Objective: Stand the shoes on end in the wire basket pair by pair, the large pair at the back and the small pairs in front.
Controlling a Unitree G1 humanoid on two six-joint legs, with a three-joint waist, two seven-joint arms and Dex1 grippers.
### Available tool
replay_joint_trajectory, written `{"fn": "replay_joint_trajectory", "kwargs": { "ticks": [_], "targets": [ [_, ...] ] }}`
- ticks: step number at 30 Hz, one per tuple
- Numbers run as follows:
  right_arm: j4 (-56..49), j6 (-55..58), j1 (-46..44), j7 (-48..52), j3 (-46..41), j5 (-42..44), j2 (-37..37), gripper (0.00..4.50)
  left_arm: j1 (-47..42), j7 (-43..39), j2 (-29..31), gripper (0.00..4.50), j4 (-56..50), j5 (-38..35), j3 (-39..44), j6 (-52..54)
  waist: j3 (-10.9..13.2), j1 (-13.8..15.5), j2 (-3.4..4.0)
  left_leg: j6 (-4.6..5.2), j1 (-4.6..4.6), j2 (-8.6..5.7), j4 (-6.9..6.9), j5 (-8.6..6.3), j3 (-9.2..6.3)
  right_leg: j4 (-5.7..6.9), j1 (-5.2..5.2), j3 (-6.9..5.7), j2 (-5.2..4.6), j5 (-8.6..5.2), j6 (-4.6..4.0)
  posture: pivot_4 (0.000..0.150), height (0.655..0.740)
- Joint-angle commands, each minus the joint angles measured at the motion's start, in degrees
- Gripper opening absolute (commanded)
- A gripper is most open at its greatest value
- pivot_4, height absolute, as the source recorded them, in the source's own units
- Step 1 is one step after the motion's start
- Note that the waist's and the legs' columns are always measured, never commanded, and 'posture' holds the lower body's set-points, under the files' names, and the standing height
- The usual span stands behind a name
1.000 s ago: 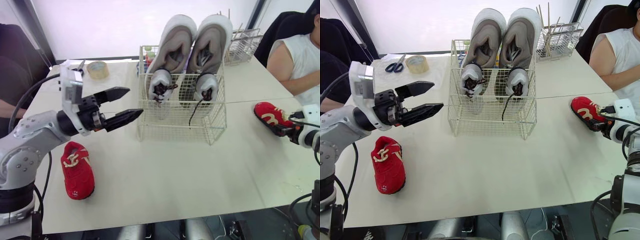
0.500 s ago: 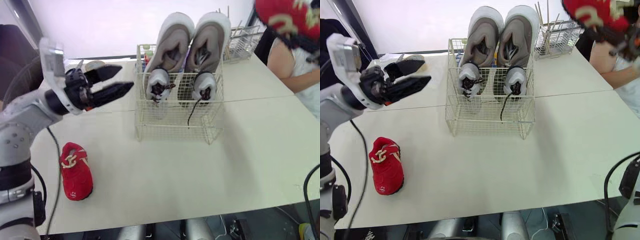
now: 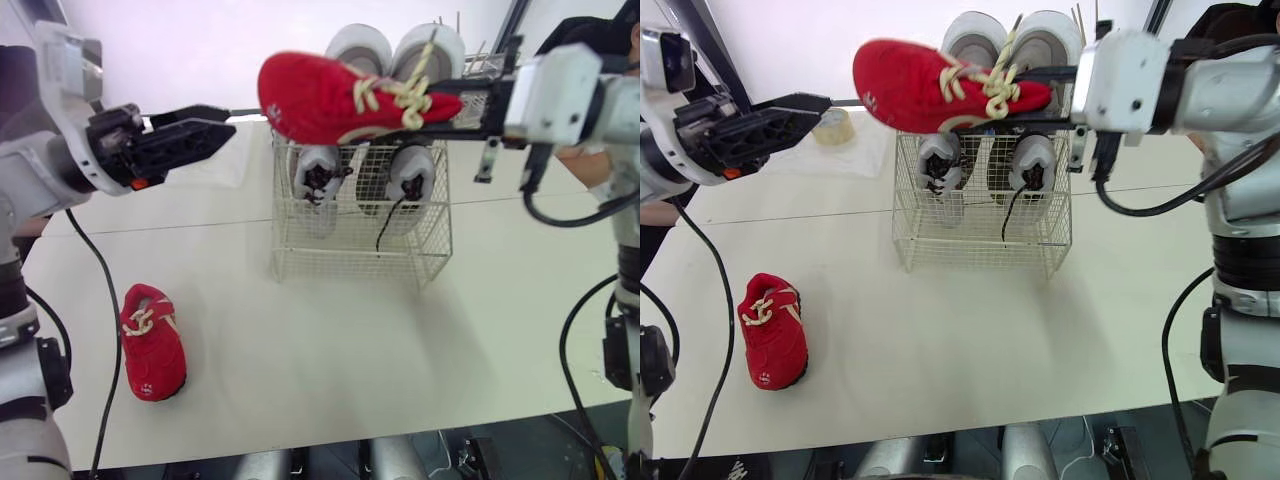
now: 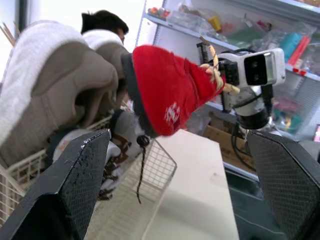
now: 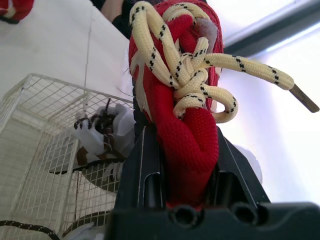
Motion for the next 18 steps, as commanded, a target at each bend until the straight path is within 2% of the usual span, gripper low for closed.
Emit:
{"fn": "replay_joint_trajectory", "kwargs": {
  "ticks": [1,12,15,18],
  "targets": [
    [-0.5,-5.7,-1.3,1.0,0.1,-1.3,1.3,0.52,-1.5,-0.9,0.5,4.5,-0.4,0.7,0.3,0.8,0.0,0.0,-0.01,-0.01,0.0,0.01,0.0,0.01,0.0,0.02,-0.01,0.0,0.0,0.0,0.0,0.15,0.74],
    [2.1,-17.3,-5.2,5.8,4.8,-2.6,6.8,0.52,-1.8,-2.5,-1.3,4.5,-0.1,2.9,-2.8,3.0,0.1,0.0,-0.13,-0.07,0.0,0.0,-0.01,0.04,0.0,0.25,-0.13,0.0,0.03,0.0,0.0,0.15,0.74],
    [3.3,-18.9,-6.3,6.6,5.2,-2.8,7.4,0.51,-1.3,-3.3,-1.6,3.7,-1.1,3.3,-3.4,3.5,0.1,0.0,-0.15,-0.08,0.0,0.0,0.0,0.05,0.0,0.33,-0.15,0.01,0.02,0.0,-0.01,0.15,0.74],
    [5.3,-20.6,-7.8,7.1,5.3,-3.4,8.0,0.51,0.2,-4.4,-1.7,2.16,-3.0,3.7,-3.9,3.8,0.1,-0.1,-0.16,-0.11,0.0,0.0,0.0,0.06,-0.01,0.37,-0.18,0.01,0.01,-0.01,-0.01,0.15,0.74]
  ]
}}
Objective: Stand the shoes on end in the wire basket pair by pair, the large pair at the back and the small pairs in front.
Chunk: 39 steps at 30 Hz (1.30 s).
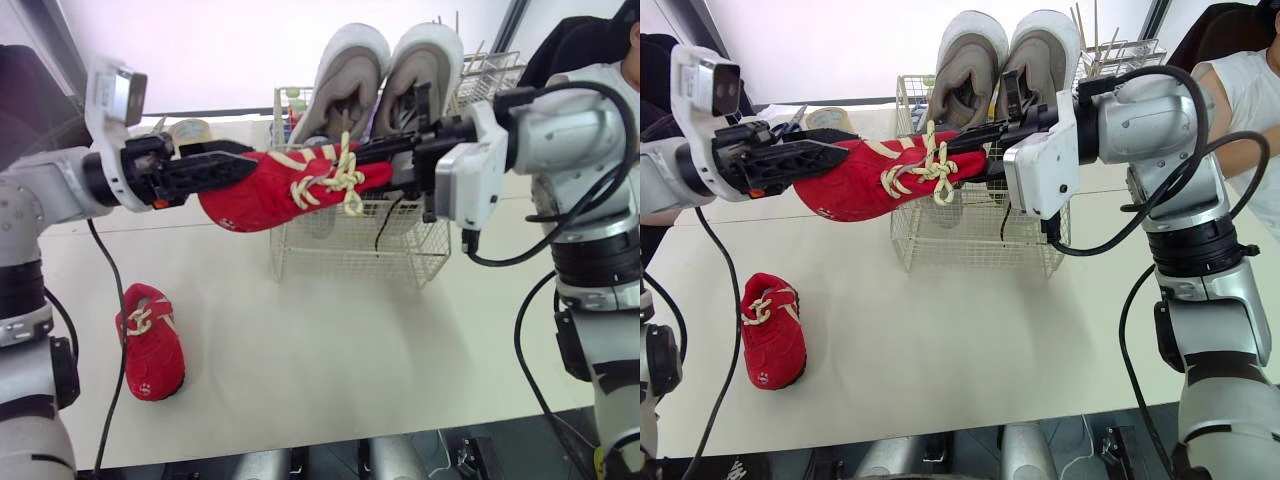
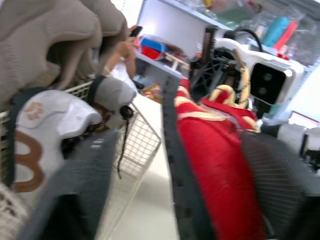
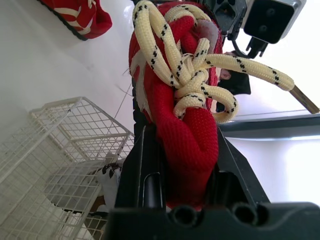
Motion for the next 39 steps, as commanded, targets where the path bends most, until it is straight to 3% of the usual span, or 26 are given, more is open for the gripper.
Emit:
{"fn": "replay_joint_trajectory", "kwargs": {
  "ticks": [1,4,7,10,15,16,20,24,31,39],
  "targets": [
    [0.8,-3.2,-4.0,0.0,-1.0,0.6,1.1,0.51,1.0,-1.0,0.3,1.65,-2.7,0.6,-0.2,0.5,0.0,-0.1,0.0,0.0,0.0,0.0,0.0,0.0,0.0,0.03,-0.02,0.0,-0.01,0.0,0.0,0.15,0.74],
    [2.3,-4.3,-4.9,0.0,-1.1,0.1,1.2,0.51,1.6,-1.0,0.0,0.46,-3.2,0.3,0.3,1.1,0.0,-0.1,-0.02,-0.04,0.0,0.01,-0.02,0.02,0.0,0.12,-0.09,0.01,-0.01,0.0,-0.01,0.15,0.74],
    [2.9,-3.3,-5.0,-0.1,-1.4,0.4,0.9,0.51,2.0,0.0,-0.6,0.34,-3.5,0.0,1.0,1.3,0.0,0.0,-0.02,-0.05,0.0,0.02,-0.02,0.03,0.0,0.12,-0.09,0.01,-0.02,-0.01,-0.01,0.15,0.74],
    [1.6,3.5,-4.1,-0.7,-2.6,2.9,0.3,1.74,2.5,2.4,-1.8,0.34,-3.7,-1.0,2.7,1.3,0.0,0.1,-0.03,-0.05,0.0,0.01,-0.01,0.03,0.0,0.12,-0.08,0.02,-0.03,0.0,-0.01,0.15,0.74],
    [-3.7,32.1,-1.5,-4.6,-9.5,14.8,-4.1,4.22,4.0,11.3,-6.0,0.34,-4.3,-5.9,9.0,2.1,0.1,0.3,-0.09,-0.05,0.0,0.01,0.0,0.03,-0.08,0.14,-0.07,0.03,-0.08,-0.01,-0.01,0.15,0.74],
    [-4.4,38.5,0.0,-5.1,-11.4,17.6,-6.1,4.49,4.8,13.3,-6.9,0.34,-4.8,-7.3,10.3,1.8,0.1,0.4,-0.1,-0.06,0.0,0.01,-0.02,0.03,-0.09,0.13,-0.07,0.03,-0.11,0.0,-0.02,0.15,0.74],
    [-7.8,65.6,7.5,-11.4,-22.3,35.6,-10.2,4.49,7.3,21.7,-11.5,0.34,-7.3,-12.1,14.7,-0.9,0.1,1.0,-0.17,-0.01,0.0,0.0,-0.06,-0.04,-0.11,0.06,-0.02,0.03,-0.18,-0.01,-0.03,0.15,0.74],
    [-11.9,80.8,15.7,-21.6,-30.0,50.7,-5.8,4.49,8.6,26.6,-15.4,0.34,-9.7,-14.4,15.7,-3.8,0.0,1.0,-0.18,0.2,0.0,0.03,-0.06,-0.21,-0.07,0.06,-0.04,0.05,-0.18,-0.04,-0.08,0.15,0.74],
    [-16.4,85.2,19.0,-46.3,-32.6,69.4,11.1,4.49,8.6,30.6,-20.1,0.34,-11.8,-15.6,13.5,-8.1,0.0,1.0,-0.19,0.22,0.0,0.02,-0.06,-0.13,-0.02,0.14,-0.1,0.08,-0.18,-0.04,-0.09,0.15,0.74],
    [-16.5,81.3,15.5,-59.9,-28.9,75.6,20.2,4.49,9.7,31.6,-21.7,0.34,-13.8,-15.7,11.0,-9.8,0.0,1.3,-0.22,0.21,0.0,-0.01,0.0,-0.1,-0.02,0.11,-0.03,0.06,-0.15,-0.04,-0.09,0.15,0.74]
  ]
}}
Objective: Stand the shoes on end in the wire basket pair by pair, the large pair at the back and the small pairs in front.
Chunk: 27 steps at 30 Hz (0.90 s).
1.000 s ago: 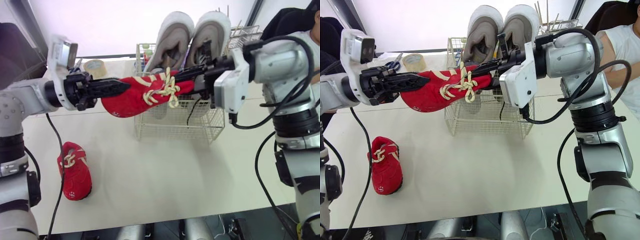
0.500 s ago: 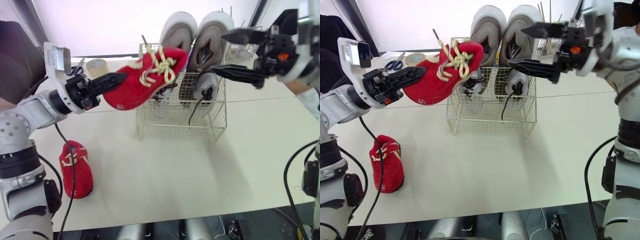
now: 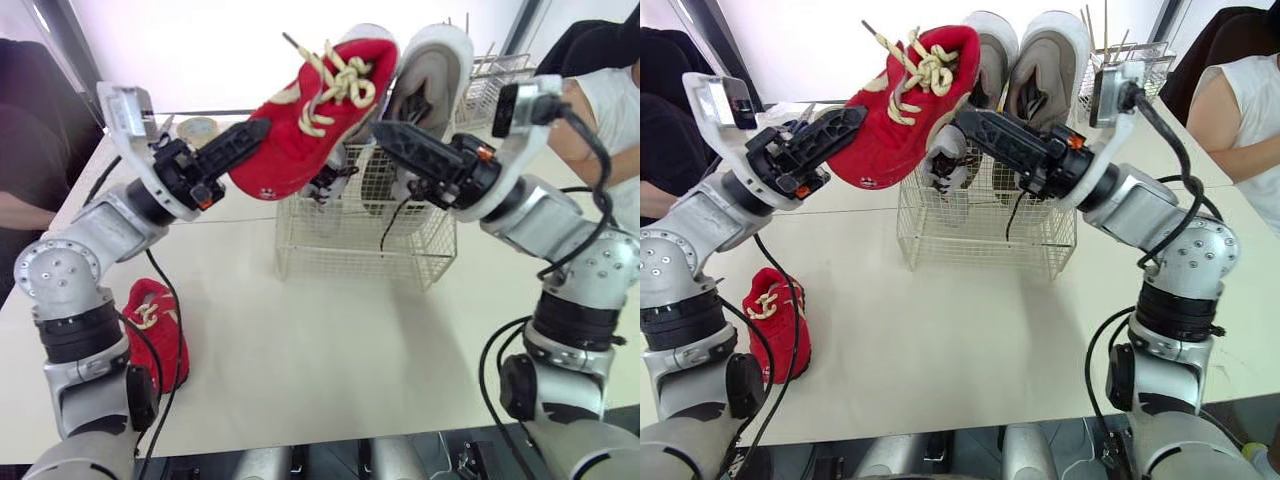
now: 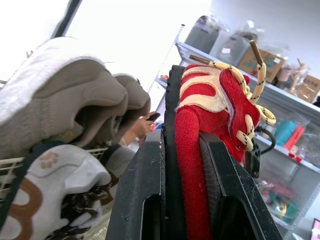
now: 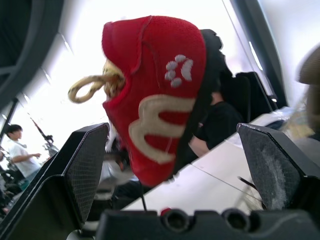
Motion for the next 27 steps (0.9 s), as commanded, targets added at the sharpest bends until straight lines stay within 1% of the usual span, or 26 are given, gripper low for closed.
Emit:
{"fn": "replay_joint_trajectory", "kwargs": {
  "ticks": [1,7,10,11,13,15,17,18,20,21,23,25,26,27],
  "targets": [
    [-1.1,-2.5,-2.5,-4.2,1.3,2.8,2.7,4.49,0.5,0.4,-0.2,0.34,-2.8,-1.3,-0.4,-1.9,0.0,-0.2,0.0,0.01,0.0,0.0,0.0,0.0,0.0,0.0,0.0,0.0,0.0,0.0,0.0,0.15,0.74],
    [0.5,-4.2,-4.8,-5.6,3.5,2.6,4.9,4.49,1.9,1.2,-0.5,0.34,-4.0,-1.6,-1.3,-2.9,0.0,-0.4,0.0,-0.01,0.0,0.03,-0.02,0.02,0.0,0.03,-0.03,0.0,0.09,0.0,0.0,0.15,0.74],
    [1.1,-4.7,-5.5,-5.3,4.5,2.1,5.1,3.68,2.8,1.5,-0.7,0.34,-4.8,-1.5,-1.8,-3.5,0.0,-0.4,0.0,0.01,0.0,0.03,-0.03,0.0,0.0,0.02,-0.02,0.0,0.1,0.0,0.0,0.15,0.74],
    [1.1,-4.7,-5.5,-5.0,4.7,2.1,5.0,3.26,2.9,1.6,-0.7,0.34,-5.0,-1.5,-1.9,-3.7,0.0,-0.4,0.0,0.01,0.0,0.03,-0.03,0.0,0.0,0.02,-0.03,0.0,0.1,0.0,0.0,0.15,0.74],
    [1.1,-4.6,-5.5,-4.7,5.1,2.2,4.6,2.25,3.1,1.9,-0.6,0.34,-5.1,-1.8,-2.0,-4.3,0.0,-0.4,0.0,0.01,0.0,0.03,-0.03,0.0,-0.01,0.02,-0.02,0.0,0.11,0.0,0.0,0.15,0.74],
    [1.0,-4.4,-5.5,-4.5,5.3,2.2,4.1,1.41,3.3,2.1,-0.2,0.34,-5.3,-1.5,-2.4,-4.3,0.0,-0.4,0.0,0.04,0.0,0.03,-0.02,-0.01,0.0,0.02,-0.02,0.0,0.1,0.0,0.0,0.15,0.74],
    [1.0,-4.1,-5.8,-4.4,5.5,2.2,3.0,0.77,3.4,2.7,0.7,0.34,-5.0,-0.4,-3.2,-3.7,0.0,-0.4,0.0,0.05,0.0,0.03,-0.03,-0.01,-0.01,0.01,-0.02,0.0,0.1,0.0,0.0,0.15,0.74],
    [1.0,-4.0,-5.9,-4.4,5.5,2.2,2.7,0.66,3.4,2.9,1.0,0.34,-4.8,-0.1,-3.5,-3.4,0.0,-0.4,0.0,0.05,0.0,0.03,-0.03,-0.02,-0.01,0.01,-0.02,0.0,0.11,0.0,0.0,0.15,0.74],
    [1.1,-3.6,-6.3,-4.1,5.6,1.6,1.1,0.63,3.5,2.6,1.8,1.39,-4.6,0.0,-3.8,-3.0,0.0,-0.4,0.01,0.05,0.0,0.03,-0.03,-0.02,0.0,0.01,-0.02,0.0,0.11,0.0,-0.01,0.15,0.74],
    [1.3,-3.3,-6.6,-3.5,5.7,1.0,0.0,0.63,3.8,1.8,2.7,1.78,-4.9,0.3,-4.0,-2.7,0.0,-0.4,0.01,0.06,0.0,0.03,-0.03,-0.02,0.0,0.01,-0.02,0.0,0.1,0.0,-0.01,0.15,0.74],
    [1.5,-2.3,-7.7,0.8,6.2,-2.1,-4.8,0.63,4.8,-0.2,5.3,2.78,-5.8,2.0,-4.5,-2.6,0.0,-0.5,0.02,0.06,0.0,0.03,-0.04,-0.02,0.0,0.0,-0.02,0.0,0.1,-0.01,-0.01,0.15,0.74],
    [2.7,-2.0,-8.9,7.4,7.0,-6.8,-11.4,0.63,6.2,-2.5,8.3,3.7,-6.1,3.4,-4.4,-2.4,0.0,-0.4,0.02,0.06,0.0,0.03,-0.06,-0.02,0.0,-0.02,-0.03,-0.01,0.11,-0.01,-0.02,0.15,0.74],
    [3.6,-2.8,-9.5,11.9,8.1,-10.4,-15.5,0.63,7.2,-4.1,10.0,4.23,-6.4,4.7,-4.4,-2.5,0.0,-0.3,0.02,0.07,0.0,0.03,-0.07,-0.03,0.01,-0.05,-0.03,-0.01,0.11,-0.01,-0.02,0.15,0.74],
    [4.6,-3.8,-9.9,16.4,9.3,-13.8,-19.3,0.63,8.1,-5.6,11.6,4.49,-6.5,5.7,-4.4,-2.6,0.0,-0.2,0.02,0.09,0.0,0.03,-0.08,-0.04,0.01,-0.09,0.0,-0.02,0.11,-0.02,-0.02,0.15,0.74]
  ]
}}
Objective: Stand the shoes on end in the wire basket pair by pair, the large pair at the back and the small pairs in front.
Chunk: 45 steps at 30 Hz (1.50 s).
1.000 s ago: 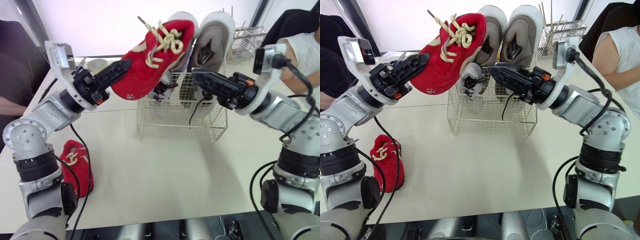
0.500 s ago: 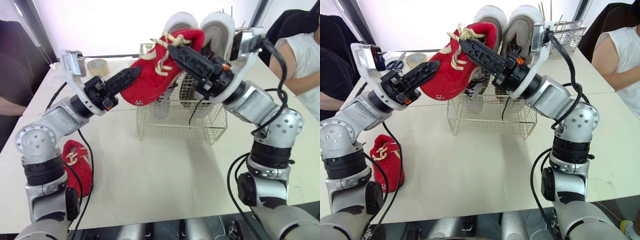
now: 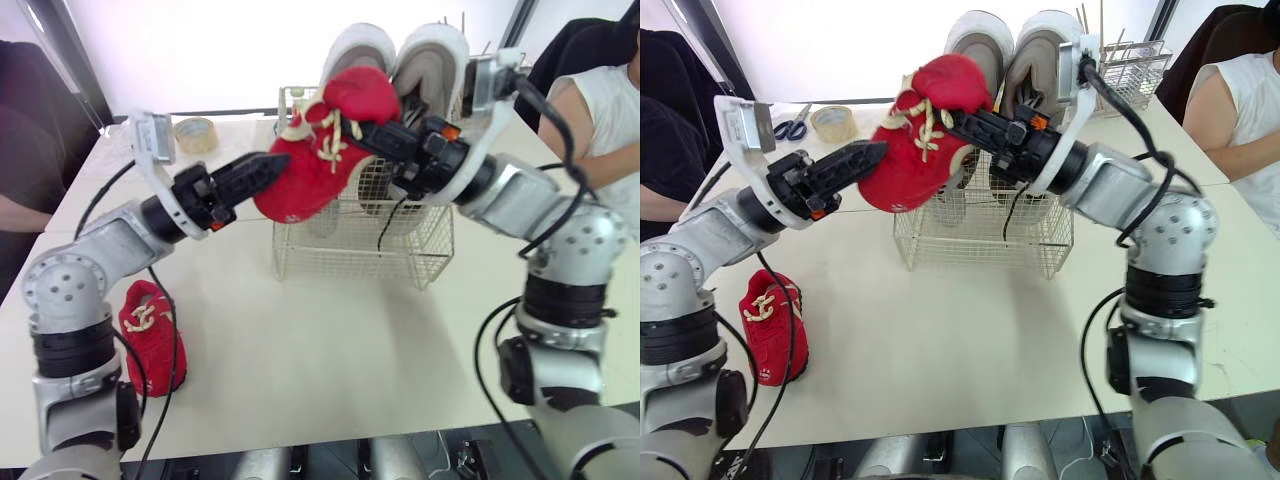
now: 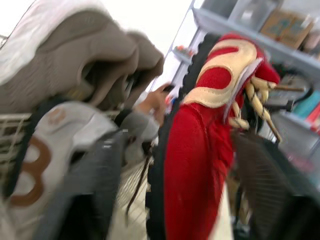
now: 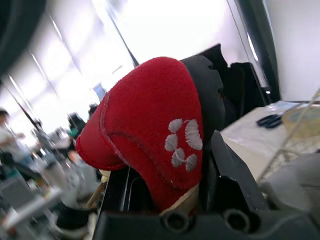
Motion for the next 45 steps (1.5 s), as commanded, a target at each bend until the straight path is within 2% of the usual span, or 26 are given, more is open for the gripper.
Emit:
{"fn": "replay_joint_trajectory", "kwargs": {
  "ticks": [1,4,8,14,21,23,24,28,29,38,45],
  "targets": [
    [2.6,-4.0,-3.2,16.4,2.0,-11.7,-12.0,0.63,2.5,-5.6,5.3,4.49,-2.1,3.6,0.8,-0.4,0.0,0.1,0.0,0.03,0.0,0.01,-0.02,-0.02,0.01,-0.12,0.04,0.0,0.0,-0.09,-0.16,0.15,0.74],
    [7.0,-10.9,-3.9,31.1,7.2,-22.9,-21.2,0.63,5.4,-9.5,9.0,4.49,-2.0,5.9,1.8,-1.1,0.0,0.0,0.0,0.07,0.0,0.05,-0.04,-0.05,0.02,-0.4,0.16,-0.03,0.02,-0.11,-0.21,0.15,0.74],
    [11.2,-21.1,-3.5,45.2,13.2,-34.9,-26.5,0.63,6.8,-11.1,10.5,4.49,-1.7,7.2,2.8,-2.0,0.0,-0.2,0.0,0.09,0.0,0.07,-0.06,-0.1,0.04,-0.57,0.19,-0.02,-0.04,-0.11,-0.21,0.15,0.74],
    [16.1,-33.7,-1.5,54.2,16.9,-46.5,-25.1,0.63,7.4,-10.5,9.7,4.49,-2.9,8.0,3.0,-2.8,0.0,-0.3,-0.01,-0.05,0.0,0.06,-0.13,-0.19,0.04,-0.57,0.16,-0.01,-0.09,-0.09,-0.16,0.15,0.74],
    [16.6,-35.7,1.0,56.4,16.7,-49.6,-20.6,0.63,8.1,-9.6,9.6,4.49,-3.5,8.2,3.4,-3.1,0.0,0.1,-0.01,-0.08,0.0,0.05,-0.12,-0.19,0.04,-0.56,0.16,-0.01,-0.1,0.0,-0.02,0.15,0.74],
    [16.7,-36.8,2.4,56.5,17.2,-51.5,-19.9,1.64,8.4,-9.3,9.8,4.5,-3.7,8.2,3.5,-3.2,0.0,0.3,-0.01,-0.08,0.0,0.05,-0.12,-0.19,0.04,-0.56,0.16,-0.01,-0.1,0.0,-0.02,0.15,0.74],
    [16.7,-37.4,2.9,56.7,17.4,-52.5,-19.9,2.0,8.6,-9.2,9.9,4.5,-3.9,8.1,3.6,-3.2,0.0,0.4,-0.01,-0.08,0.0,0.05,-0.12,-0.19,0.03,-0.56,0.15,-0.01,-0.1,0.0,-0.02,0.15,0.74],
    [16.3,-39.3,4.3,57.1,17.5,-55.6,-20.4,4.12,9.1,-8.4,10.2,4.5,-4.4,7.7,4.1,-3.0,0.0,0.4,-0.01,-0.09,0.0,0.03,-0.12,-0.19,0.03,-0.56,0.16,-0.01,-0.11,0.0,-0.02,0.15,0.74],
    [16.0,-39.6,4.6,57.3,17.3,-56.1,-20.7,4.44,9.3,-8.2,10.3,4.5,-4.6,7.7,4.3,-3.0,0.0,0.4,-0.01,-0.09,0.0,0.03,-0.11,-0.19,0.03,-0.56,0.17,-0.01,-0.11,0.0,-0.02,0.15,0.74],
    [16.0,-42.1,3.3,58.1,12.9,-60.0,-28.6,4.44,12.1,-6.6,11.9,4.5,-6.3,7.5,7.0,-2.7,0.0,0.4,0.0,-0.11,0.0,0.03,-0.11,-0.18,0.03,-0.56,0.16,-0.02,-0.11,-0.08,-0.17,0.15,0.74],
    [15.4,-39.2,0.8,58.9,7.8,-57.5,-33.4,4.44,17.0,-7.3,18.0,4.5,-6.6,9.4,11.8,-1.7,0.0,0.2,0.03,-0.1,0.0,0.05,-0.19,-0.19,0.04,-0.55,0.09,0.0,-0.11,-0.09,-0.19,0.15,0.74]
  ]
}}
